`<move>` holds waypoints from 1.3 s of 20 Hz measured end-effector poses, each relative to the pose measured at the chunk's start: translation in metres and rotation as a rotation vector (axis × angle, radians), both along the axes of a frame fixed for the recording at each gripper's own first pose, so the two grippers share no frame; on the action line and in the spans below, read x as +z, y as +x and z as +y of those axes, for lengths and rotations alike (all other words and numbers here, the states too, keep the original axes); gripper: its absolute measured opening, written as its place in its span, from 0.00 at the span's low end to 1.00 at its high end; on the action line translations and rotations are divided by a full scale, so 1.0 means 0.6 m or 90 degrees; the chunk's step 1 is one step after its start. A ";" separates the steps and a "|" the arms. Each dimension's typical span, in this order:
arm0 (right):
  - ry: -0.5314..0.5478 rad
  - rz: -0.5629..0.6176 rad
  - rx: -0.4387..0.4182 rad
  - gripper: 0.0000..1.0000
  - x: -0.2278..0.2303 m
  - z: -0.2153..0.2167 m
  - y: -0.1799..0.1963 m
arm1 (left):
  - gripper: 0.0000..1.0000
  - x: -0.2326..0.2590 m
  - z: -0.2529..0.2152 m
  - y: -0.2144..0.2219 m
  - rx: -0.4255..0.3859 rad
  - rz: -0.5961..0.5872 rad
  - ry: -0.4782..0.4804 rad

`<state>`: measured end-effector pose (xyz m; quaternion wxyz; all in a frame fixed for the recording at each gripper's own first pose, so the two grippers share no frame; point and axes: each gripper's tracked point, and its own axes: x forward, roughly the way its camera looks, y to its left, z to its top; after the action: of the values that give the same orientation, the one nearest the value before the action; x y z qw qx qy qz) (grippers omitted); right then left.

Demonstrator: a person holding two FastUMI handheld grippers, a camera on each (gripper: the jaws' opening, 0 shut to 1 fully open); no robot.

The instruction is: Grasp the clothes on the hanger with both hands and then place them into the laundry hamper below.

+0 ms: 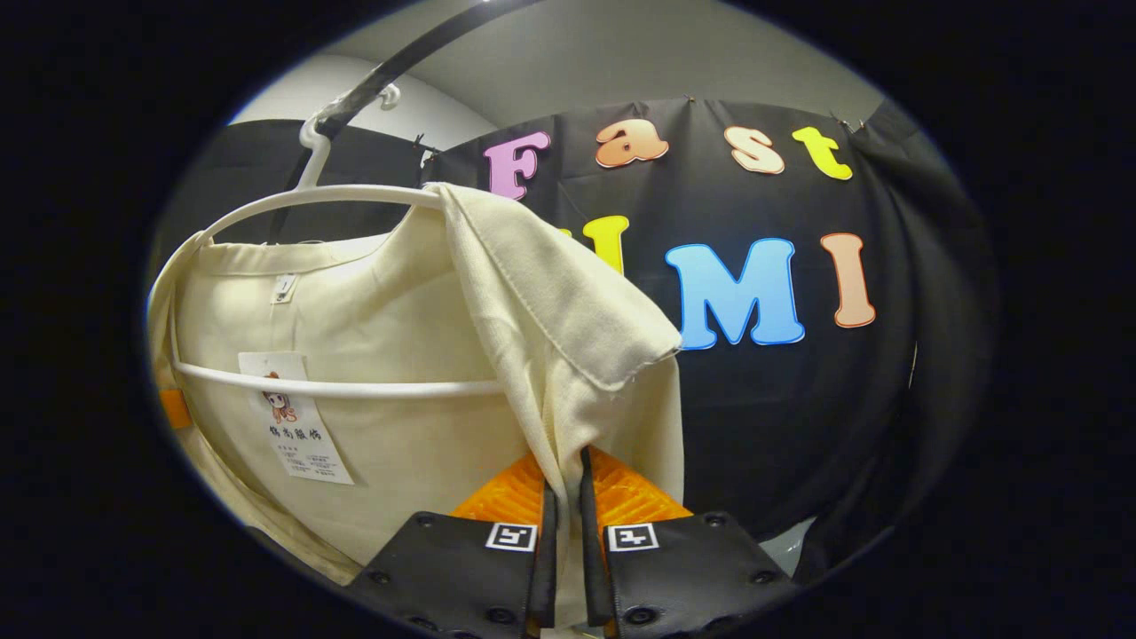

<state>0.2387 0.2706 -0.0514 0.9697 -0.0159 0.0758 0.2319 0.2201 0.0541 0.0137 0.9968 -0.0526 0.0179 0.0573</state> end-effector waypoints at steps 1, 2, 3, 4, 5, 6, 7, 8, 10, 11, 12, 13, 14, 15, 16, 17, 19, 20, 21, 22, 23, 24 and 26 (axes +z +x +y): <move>0.008 0.010 0.008 0.15 -0.004 0.005 0.001 | 0.02 0.001 0.001 -0.001 0.001 0.000 0.004; 0.020 0.012 0.013 0.02 0.006 -0.001 -0.006 | 0.02 0.000 0.001 -0.001 0.004 0.000 0.006; 0.022 0.008 0.019 0.02 0.006 0.004 -0.001 | 0.02 0.001 0.001 0.000 0.005 -0.001 0.007; 0.014 0.000 0.017 0.02 0.010 -0.003 0.001 | 0.02 0.001 0.001 0.000 0.006 -0.001 0.008; 0.010 -0.010 0.010 0.02 0.016 -0.015 0.001 | 0.02 0.002 0.002 0.000 0.007 -0.001 0.011; 0.011 -0.022 0.002 0.02 0.025 -0.025 0.004 | 0.02 0.004 0.006 -0.001 0.010 -0.002 0.016; 0.010 -0.035 -0.009 0.02 0.032 -0.034 0.008 | 0.02 0.008 0.011 -0.002 0.015 -0.005 0.022; 0.007 -0.049 -0.022 0.02 0.040 -0.047 0.014 | 0.02 0.014 0.015 -0.006 0.024 -0.009 0.026; 0.003 -0.070 -0.044 0.02 0.053 -0.068 0.028 | 0.02 0.028 0.029 -0.013 0.046 -0.015 0.038; 0.003 -0.082 -0.052 0.02 0.060 -0.076 0.034 | 0.02 0.033 0.034 -0.015 0.050 -0.014 0.045; 0.000 -0.095 -0.064 0.02 0.070 -0.086 0.041 | 0.02 0.035 0.043 -0.014 0.054 -0.015 0.053; -0.003 -0.108 -0.072 0.00 0.080 -0.096 0.046 | 0.02 0.040 0.050 -0.013 0.056 -0.019 0.058; -0.006 -0.116 -0.076 0.00 0.088 -0.100 0.050 | 0.02 0.040 0.052 -0.008 0.054 -0.020 0.054; -0.011 -0.128 -0.084 0.02 0.093 -0.109 0.056 | 0.01 0.042 0.053 -0.011 0.055 -0.022 0.049; -0.011 -0.137 -0.089 0.02 0.101 -0.115 0.059 | 0.02 0.044 0.052 -0.011 0.056 -0.021 0.045; -0.011 -0.143 -0.096 0.02 0.105 -0.120 0.064 | 0.01 0.046 0.051 -0.013 0.051 -0.021 0.040; -0.010 -0.153 -0.104 0.02 0.115 -0.128 0.069 | 0.01 0.046 0.047 -0.013 0.036 -0.016 0.024; -0.011 -0.156 -0.105 0.02 0.120 -0.130 0.069 | 0.01 0.042 0.041 -0.014 0.017 -0.008 0.018; -0.011 -0.163 -0.106 0.02 0.124 -0.129 0.069 | 0.01 0.047 0.032 -0.016 -0.012 -0.010 0.019; -0.013 -0.171 -0.107 0.02 0.131 -0.131 0.068 | 0.02 0.056 0.027 -0.021 -0.030 -0.014 0.033; -0.015 -0.177 -0.108 0.02 0.133 -0.132 0.069 | 0.01 0.065 0.023 -0.024 -0.042 -0.017 0.050; -0.017 -0.179 -0.108 0.00 0.134 -0.132 0.071 | 0.02 0.073 0.012 -0.029 -0.048 -0.023 0.064; -0.012 -0.178 -0.109 0.02 0.138 -0.131 0.077 | 0.02 0.088 0.009 -0.036 -0.043 -0.034 0.075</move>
<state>0.2848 0.1921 0.0313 0.9867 -0.0505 -0.0569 0.1434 0.1988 0.0597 0.0667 0.9997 0.0057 -0.0101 0.0229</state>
